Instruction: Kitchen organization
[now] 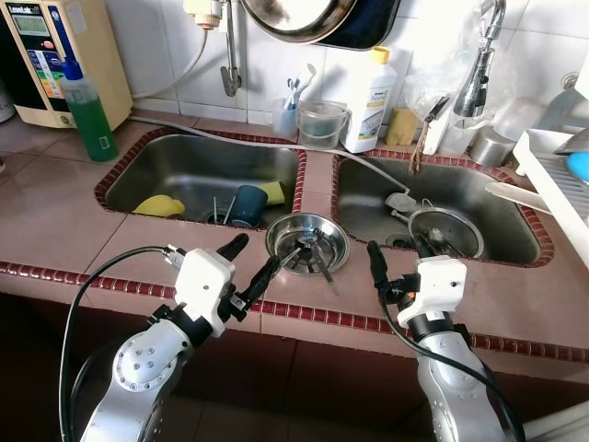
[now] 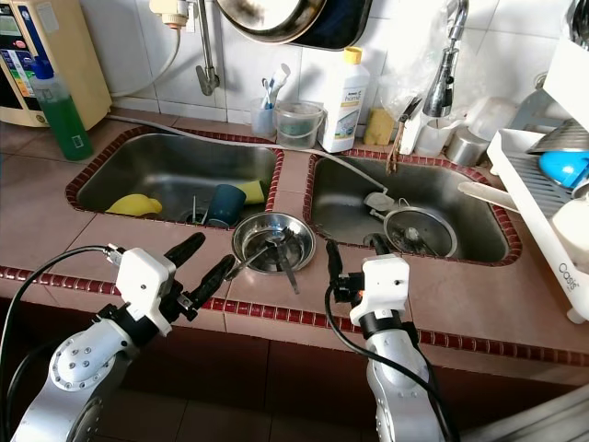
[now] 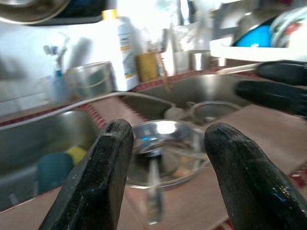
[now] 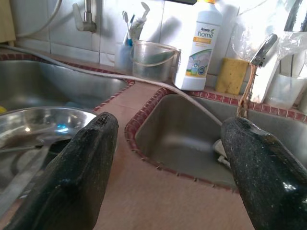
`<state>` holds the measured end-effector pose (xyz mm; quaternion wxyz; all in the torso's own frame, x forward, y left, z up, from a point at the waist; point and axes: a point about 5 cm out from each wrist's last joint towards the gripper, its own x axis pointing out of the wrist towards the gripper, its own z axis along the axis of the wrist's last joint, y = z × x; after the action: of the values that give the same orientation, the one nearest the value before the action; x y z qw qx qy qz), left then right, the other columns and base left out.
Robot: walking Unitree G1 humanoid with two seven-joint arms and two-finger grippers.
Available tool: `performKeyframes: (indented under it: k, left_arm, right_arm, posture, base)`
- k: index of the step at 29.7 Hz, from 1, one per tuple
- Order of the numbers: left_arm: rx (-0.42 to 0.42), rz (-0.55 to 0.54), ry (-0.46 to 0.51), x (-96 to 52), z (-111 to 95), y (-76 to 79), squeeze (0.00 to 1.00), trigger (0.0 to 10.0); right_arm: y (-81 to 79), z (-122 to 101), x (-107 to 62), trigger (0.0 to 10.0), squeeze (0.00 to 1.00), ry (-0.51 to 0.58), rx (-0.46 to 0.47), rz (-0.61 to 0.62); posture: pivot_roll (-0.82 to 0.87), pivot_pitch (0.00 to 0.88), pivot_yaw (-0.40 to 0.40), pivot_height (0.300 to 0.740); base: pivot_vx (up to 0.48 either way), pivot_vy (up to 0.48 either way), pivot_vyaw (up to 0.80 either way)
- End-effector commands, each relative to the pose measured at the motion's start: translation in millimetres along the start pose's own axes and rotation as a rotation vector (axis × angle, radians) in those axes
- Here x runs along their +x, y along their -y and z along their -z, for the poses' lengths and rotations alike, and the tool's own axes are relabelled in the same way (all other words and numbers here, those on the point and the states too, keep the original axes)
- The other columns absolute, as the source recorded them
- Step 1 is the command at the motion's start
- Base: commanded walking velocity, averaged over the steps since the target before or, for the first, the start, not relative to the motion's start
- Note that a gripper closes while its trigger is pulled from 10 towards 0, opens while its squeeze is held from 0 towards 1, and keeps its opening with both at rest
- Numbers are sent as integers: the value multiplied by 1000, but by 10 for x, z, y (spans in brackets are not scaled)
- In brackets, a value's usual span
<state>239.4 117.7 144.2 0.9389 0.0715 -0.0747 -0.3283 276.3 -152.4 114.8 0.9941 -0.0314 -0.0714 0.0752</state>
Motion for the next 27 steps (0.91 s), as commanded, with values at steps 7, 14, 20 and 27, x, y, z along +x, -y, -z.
performKeyframes:
  k: [7,14,20,27]
  left_arm:
    - [8,95,24,17,-134,163,0,10000]
    - [7,106,31,28,-169,215,0,10000]
    - [-1,102,39,41,-191,257,0,10000]
    - [-7,83,40,34,-203,266,0,10000]
  right_arm:
    - [111,-228,178,10000,0,9,-57,-74]
    - [-24,-261,299,10000,0,-25,-55,-188]
    - [-107,-213,368,10000,0,-92,-45,-224]
    - [-117,-186,459,10000,0,-168,73,-205]
  posture:
    - [-181,36,-48,732]
    - [-178,36,-61,732]
    - [-165,35,-76,732]
    - [-150,31,-88,732]
  base:
    - [0,0,0]
    - [0,0,0]
    - [0,0,0]
    - [0,0,0]
